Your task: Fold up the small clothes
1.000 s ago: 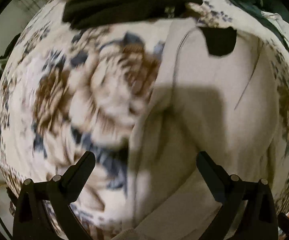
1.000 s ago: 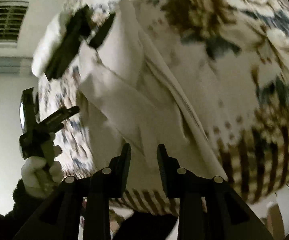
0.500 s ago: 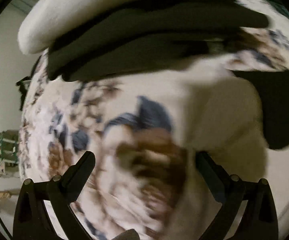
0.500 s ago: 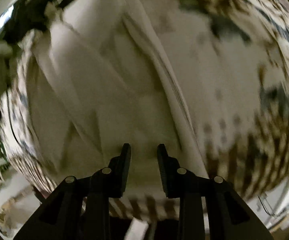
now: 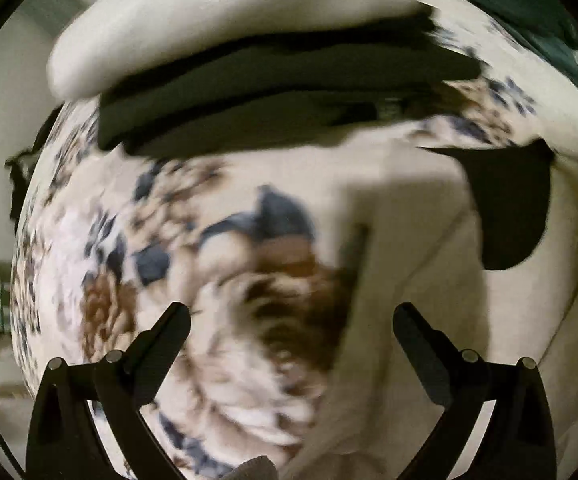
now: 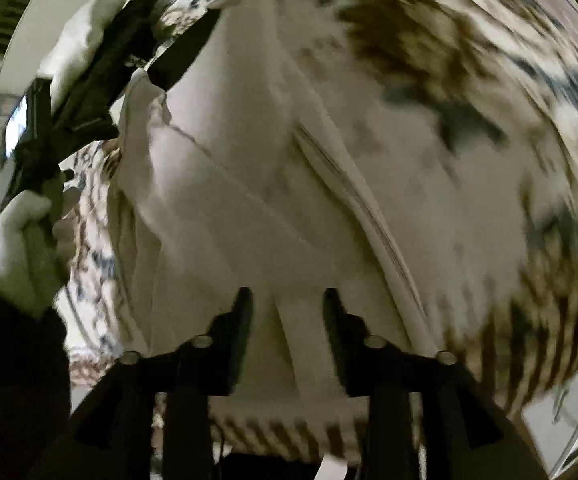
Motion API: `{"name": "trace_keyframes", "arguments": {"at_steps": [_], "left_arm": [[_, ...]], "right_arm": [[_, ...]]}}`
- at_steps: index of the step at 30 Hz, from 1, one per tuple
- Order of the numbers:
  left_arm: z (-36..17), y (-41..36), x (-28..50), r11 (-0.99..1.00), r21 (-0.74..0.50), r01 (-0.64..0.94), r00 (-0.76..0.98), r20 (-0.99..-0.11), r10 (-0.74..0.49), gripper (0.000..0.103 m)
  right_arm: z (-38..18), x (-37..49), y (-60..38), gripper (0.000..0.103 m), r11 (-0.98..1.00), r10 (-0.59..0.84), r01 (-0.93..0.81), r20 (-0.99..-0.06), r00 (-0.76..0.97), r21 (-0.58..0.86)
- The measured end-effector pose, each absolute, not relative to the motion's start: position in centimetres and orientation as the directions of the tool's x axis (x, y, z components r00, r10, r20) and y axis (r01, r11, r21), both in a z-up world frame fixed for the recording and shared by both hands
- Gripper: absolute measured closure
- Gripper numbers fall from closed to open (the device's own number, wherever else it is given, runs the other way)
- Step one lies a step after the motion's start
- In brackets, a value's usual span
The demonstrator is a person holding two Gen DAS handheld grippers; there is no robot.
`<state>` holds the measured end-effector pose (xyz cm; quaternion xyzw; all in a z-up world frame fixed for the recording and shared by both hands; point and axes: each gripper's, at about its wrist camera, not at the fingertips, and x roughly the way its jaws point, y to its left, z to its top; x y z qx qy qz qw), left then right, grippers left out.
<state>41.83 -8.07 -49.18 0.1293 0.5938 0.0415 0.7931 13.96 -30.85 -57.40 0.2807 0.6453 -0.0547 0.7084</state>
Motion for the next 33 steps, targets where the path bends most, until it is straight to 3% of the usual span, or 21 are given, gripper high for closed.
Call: {"name": "trace_keyframes", "arguments": {"at_steps": [7, 15, 21, 26, 28, 30, 33], "left_arm": [[-52.7, -10.6, 44.7, 0.882, 0.457, 0.116, 0.355, -0.848, 0.393, 0.0], [-52.9, -9.9, 45.2, 0.89, 0.439, 0.123, 0.347, -0.859, 0.376, 0.0], [-50.2, -8.6, 42.4, 0.939, 0.313, 0.144, 0.331, -0.909, 0.252, 0.0], [-47.5, -4.3, 36.0, 0.974, 0.153, 0.169, 0.256, -0.961, 0.107, 0.0], [-47.0, -2.0, 32.5, 0.977, 0.124, 0.173, 0.201, -0.976, 0.088, 0.0], [-47.1, 0.0, 28.9, 0.98, 0.112, 0.162, 0.138, -0.986, 0.09, 0.0], [-48.5, 2.2, 24.6, 0.99, 0.066, 0.123, 0.02, -0.998, 0.064, 0.0]], "right_arm": [[-62.4, 16.4, -28.7, 0.062, 0.866, 0.189, 0.478, -0.981, -0.037, 0.149], [-62.5, 8.0, -28.8, 0.062, 0.81, 0.227, 0.583, -0.951, -0.21, 0.065], [-60.1, 6.1, -30.4, 0.062, 0.783, 0.214, 0.621, -0.956, -0.203, 0.044], [-57.0, 6.3, -32.2, 0.062, 0.729, 0.225, 0.677, -0.969, -0.099, 0.1], [-55.8, 6.4, -33.2, 0.056, 0.715, 0.232, 0.687, -0.971, -0.058, 0.13], [-55.4, 6.5, -34.1, 0.042, 0.711, 0.249, 0.682, -0.968, -0.018, 0.17], [-55.6, 6.9, -35.4, 0.038, 0.7, 0.285, 0.677, -0.958, 0.023, 0.225]]}}
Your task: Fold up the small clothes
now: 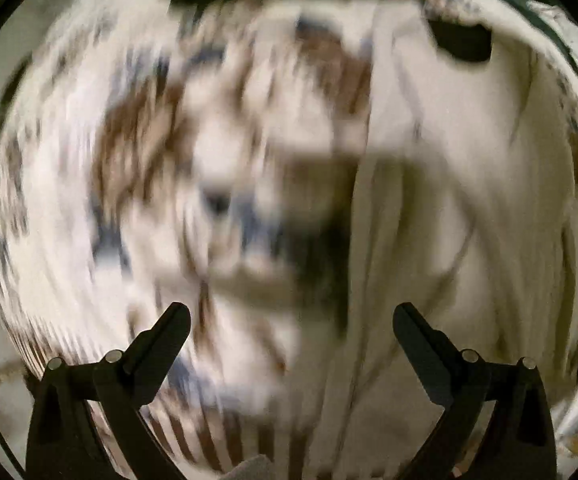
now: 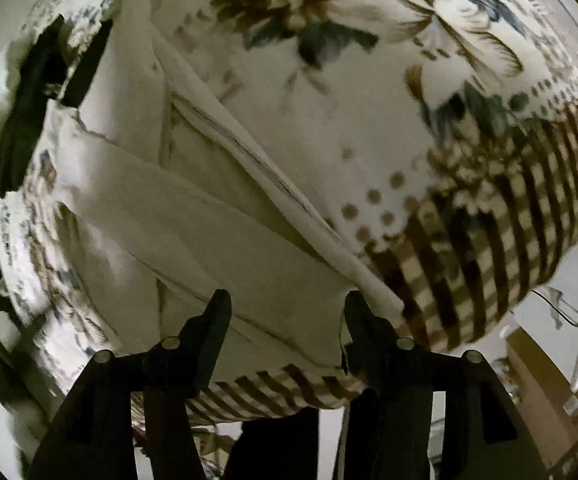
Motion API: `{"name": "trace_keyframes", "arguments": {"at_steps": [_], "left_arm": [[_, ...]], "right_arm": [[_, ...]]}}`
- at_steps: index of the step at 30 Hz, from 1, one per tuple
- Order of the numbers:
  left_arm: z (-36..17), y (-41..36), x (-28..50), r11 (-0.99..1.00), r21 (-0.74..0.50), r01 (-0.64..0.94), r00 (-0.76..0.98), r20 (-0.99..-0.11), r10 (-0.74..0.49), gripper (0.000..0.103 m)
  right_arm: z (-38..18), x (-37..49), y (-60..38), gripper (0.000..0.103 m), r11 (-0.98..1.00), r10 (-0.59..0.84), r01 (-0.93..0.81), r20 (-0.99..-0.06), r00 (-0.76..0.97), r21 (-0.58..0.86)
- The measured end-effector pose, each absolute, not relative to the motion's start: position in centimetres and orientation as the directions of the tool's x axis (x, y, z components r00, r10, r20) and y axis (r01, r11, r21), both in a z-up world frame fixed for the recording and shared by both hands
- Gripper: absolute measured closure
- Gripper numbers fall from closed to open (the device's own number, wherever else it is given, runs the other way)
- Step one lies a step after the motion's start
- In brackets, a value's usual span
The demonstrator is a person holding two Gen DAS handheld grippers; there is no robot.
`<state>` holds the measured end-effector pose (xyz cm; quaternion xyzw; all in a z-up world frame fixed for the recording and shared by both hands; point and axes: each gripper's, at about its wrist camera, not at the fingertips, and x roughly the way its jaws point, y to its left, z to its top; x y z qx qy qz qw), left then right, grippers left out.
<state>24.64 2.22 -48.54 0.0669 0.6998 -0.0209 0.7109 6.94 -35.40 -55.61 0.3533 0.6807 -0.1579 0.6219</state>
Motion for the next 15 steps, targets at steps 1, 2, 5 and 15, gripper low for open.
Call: {"name": "trace_keyframes", "arguments": {"at_steps": [1, 2, 5, 15], "left_arm": [[-49.5, 2.9, 23.0, 0.994, 0.053, 0.099, -0.034, -0.998, 0.057, 0.0], [-50.1, 3.4, 22.0, 0.996, 0.045, 0.081, -0.064, -0.997, 0.05, 0.0], [-53.1, 4.1, 18.8, 1.0, -0.007, 0.01, -0.174, -0.985, -0.006, 0.0], [-55.4, -1.4, 15.0, 0.993, -0.052, 0.102, -0.187, -0.982, -0.032, 0.059]], "right_arm": [[-55.7, 6.7, -36.6, 0.037, 0.695, 0.303, 0.677, -0.952, 0.032, 0.244], [-56.1, 6.6, -37.1, 0.036, 0.688, 0.322, 0.677, -0.946, 0.037, 0.261], [-58.0, 6.3, -37.9, 0.036, 0.682, 0.371, 0.677, -0.929, 0.006, 0.276], [-63.7, 3.9, -38.0, 0.036, 0.713, 0.424, 0.644, -0.902, -0.08, 0.278]]}}
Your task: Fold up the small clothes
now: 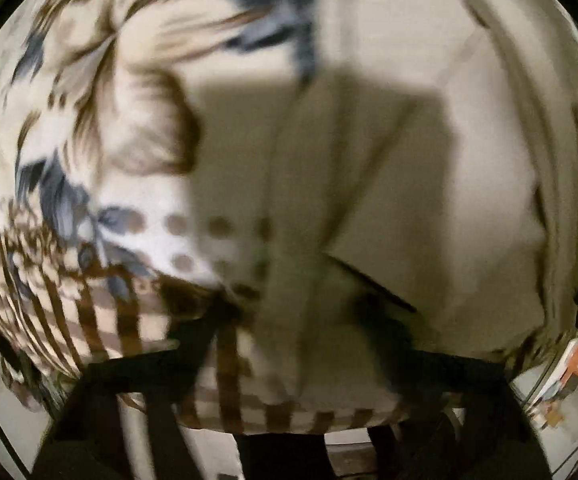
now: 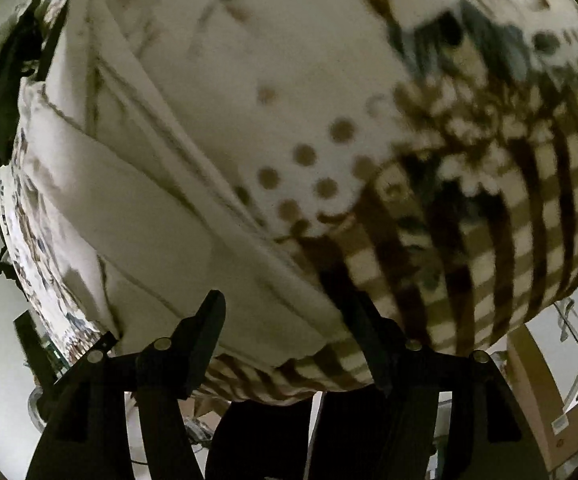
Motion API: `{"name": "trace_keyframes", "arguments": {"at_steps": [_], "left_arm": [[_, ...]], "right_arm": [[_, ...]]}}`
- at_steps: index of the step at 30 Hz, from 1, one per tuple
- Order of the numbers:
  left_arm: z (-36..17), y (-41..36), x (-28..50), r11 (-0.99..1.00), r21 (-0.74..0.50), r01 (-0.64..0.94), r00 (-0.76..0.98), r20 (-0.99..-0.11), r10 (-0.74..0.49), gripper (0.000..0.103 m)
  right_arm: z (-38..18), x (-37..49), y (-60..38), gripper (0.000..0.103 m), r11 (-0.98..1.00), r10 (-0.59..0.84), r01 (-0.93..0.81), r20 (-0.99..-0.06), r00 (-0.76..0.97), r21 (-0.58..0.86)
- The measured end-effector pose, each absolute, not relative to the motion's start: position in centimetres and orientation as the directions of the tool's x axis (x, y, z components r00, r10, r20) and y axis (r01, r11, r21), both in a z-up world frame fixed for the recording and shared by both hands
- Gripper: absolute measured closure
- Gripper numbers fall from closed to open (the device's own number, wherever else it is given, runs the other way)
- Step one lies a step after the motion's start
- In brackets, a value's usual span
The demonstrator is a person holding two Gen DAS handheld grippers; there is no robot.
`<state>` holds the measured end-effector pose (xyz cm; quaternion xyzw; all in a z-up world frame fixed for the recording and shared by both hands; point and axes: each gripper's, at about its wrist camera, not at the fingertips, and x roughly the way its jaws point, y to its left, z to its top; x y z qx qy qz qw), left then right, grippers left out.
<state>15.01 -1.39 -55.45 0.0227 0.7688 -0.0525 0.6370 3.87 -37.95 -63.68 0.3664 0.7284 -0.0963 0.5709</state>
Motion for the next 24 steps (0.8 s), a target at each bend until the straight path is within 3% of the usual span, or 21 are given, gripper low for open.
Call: {"name": "trace_keyframes", "arguments": {"at_steps": [2, 4, 6, 16, 24], "left_arm": [[-54.9, -2.7, 14.4, 0.99, -0.055, 0.131, -0.177, -0.984, -0.031, 0.093], [-54.4, -3.9, 13.9, 0.987, -0.05, 0.153, -0.165, -0.986, -0.025, 0.097], [-54.0, -4.7, 13.4, 0.987, -0.058, 0.149, -0.157, -0.987, -0.035, 0.098], [-49.3, -2.5, 14.1, 0.986, -0.165, -0.012, -0.104, -0.981, -0.165, 0.099], [-46.3, -0.1, 20.4, 0.953, -0.281, -0.11, -0.014, -0.959, -0.285, 0.099]], "right_arm": [[-64.4, 3.4, -38.4, 0.036, 0.702, 0.453, 0.645, -0.888, -0.079, 0.301], [-64.3, 3.1, -37.8, 0.045, 0.701, 0.458, 0.636, -0.887, -0.055, 0.322], [-63.8, 3.0, -37.1, 0.093, 0.718, 0.437, 0.617, -0.899, -0.038, 0.323], [-58.1, 3.1, -37.3, 0.096, 0.71, 0.397, 0.607, -0.915, 0.075, 0.358], [-53.0, 8.7, -38.1, 0.096, 0.7, 0.396, 0.573, -0.899, 0.187, 0.427]]}}
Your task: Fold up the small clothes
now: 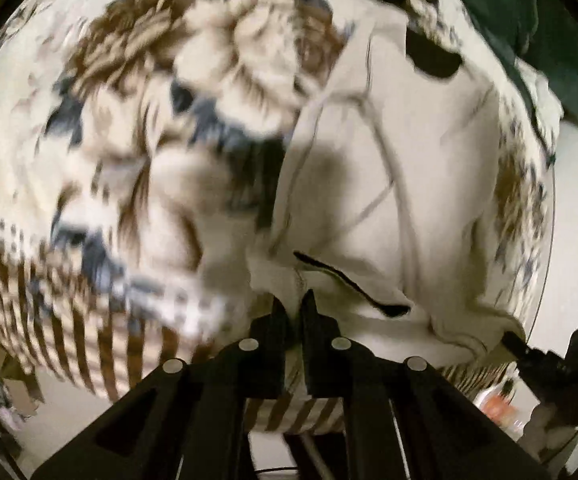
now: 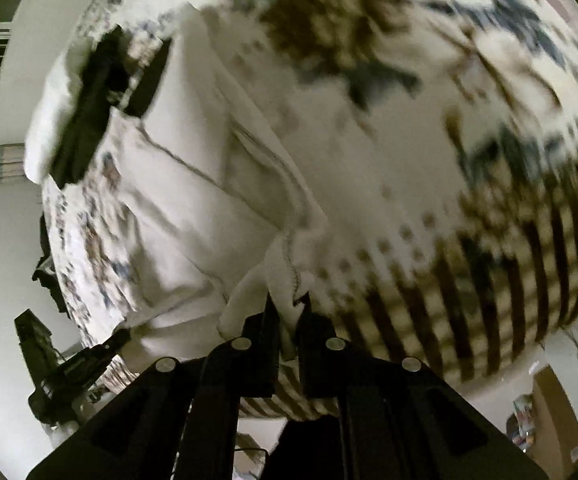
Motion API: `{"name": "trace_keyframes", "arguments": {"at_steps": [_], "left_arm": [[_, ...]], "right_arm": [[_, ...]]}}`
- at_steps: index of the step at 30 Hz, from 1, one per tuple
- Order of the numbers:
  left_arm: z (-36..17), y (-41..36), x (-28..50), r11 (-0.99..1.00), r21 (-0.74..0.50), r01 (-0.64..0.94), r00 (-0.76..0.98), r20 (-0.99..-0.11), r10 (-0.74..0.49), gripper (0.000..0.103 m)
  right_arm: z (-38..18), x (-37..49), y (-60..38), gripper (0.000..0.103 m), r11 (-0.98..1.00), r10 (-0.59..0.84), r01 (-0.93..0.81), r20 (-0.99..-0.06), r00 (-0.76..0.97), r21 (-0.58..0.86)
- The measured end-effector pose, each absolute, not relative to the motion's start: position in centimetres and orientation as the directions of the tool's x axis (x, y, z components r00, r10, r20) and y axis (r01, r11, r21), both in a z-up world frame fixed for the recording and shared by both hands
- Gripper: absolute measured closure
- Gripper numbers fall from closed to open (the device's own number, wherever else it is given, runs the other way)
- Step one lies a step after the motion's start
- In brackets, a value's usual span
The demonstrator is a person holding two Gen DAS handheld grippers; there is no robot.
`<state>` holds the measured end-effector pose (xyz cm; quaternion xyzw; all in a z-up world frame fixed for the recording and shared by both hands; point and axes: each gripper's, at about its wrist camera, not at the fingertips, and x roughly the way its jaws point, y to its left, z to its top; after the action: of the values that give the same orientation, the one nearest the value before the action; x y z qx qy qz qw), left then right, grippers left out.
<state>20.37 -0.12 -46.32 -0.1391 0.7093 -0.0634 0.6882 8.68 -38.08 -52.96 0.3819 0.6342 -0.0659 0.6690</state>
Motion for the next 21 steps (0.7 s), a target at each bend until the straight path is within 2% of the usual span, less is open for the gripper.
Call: {"name": "trace_keyframes", "arguments": {"at_steps": [6, 8, 12, 13, 15, 17, 19, 21], "left_arm": [[-47.9, -0.8, 30.3, 0.941, -0.314, -0.123, 0.066, -0.949, -0.308, 0.097], [-48.7, -1.5, 33.3, 0.943, -0.302, -0.137, 0.085, -0.952, -0.293, 0.094], [-49.1, 0.3, 35.6, 0.913, -0.358, -0.195, 0.074, -0.934, -0.35, 0.094], [-48.9, 0.8, 35.8, 0.913, -0.353, -0.204, 0.083, -0.935, -0.344, 0.093], [-47.9, 1.8, 35.7, 0.924, -0.317, -0.216, 0.114, -0.948, -0.298, 0.093], [-46.6, 2.8, 35.0, 0.93, -0.29, -0.227, 0.15, -0.954, -0.261, 0.093], [-45.4, 3.4, 34.3, 0.934, -0.27, -0.233, 0.183, -0.956, -0.231, 0.085], [-44.9, 3.4, 33.7, 0.939, -0.254, -0.233, 0.194, -0.958, -0.211, 0.063]], "right_arm": [[-52.4, 17.7, -40.2, 0.096, 0.712, 0.342, 0.556, -0.903, 0.259, 0.429], [-53.6, 20.8, -41.2, 0.096, 0.677, 0.367, 0.578, -0.89, 0.272, 0.456], [-55.0, 24.6, -42.6, 0.093, 0.601, 0.46, 0.568, -0.825, 0.328, 0.561], [-54.7, 24.8, -42.8, 0.091, 0.597, 0.474, 0.552, -0.811, 0.343, 0.582], [-53.8, 24.6, -43.2, 0.066, 0.608, 0.475, 0.524, -0.802, 0.362, 0.596], [-52.5, 24.0, -43.5, 0.06, 0.647, 0.445, 0.492, -0.812, 0.377, 0.583], [-51.5, 23.6, -43.6, 0.06, 0.702, 0.397, 0.466, -0.839, 0.372, 0.539], [-50.8, 23.2, -43.6, 0.06, 0.744, 0.363, 0.443, -0.859, 0.36, 0.5]]}}
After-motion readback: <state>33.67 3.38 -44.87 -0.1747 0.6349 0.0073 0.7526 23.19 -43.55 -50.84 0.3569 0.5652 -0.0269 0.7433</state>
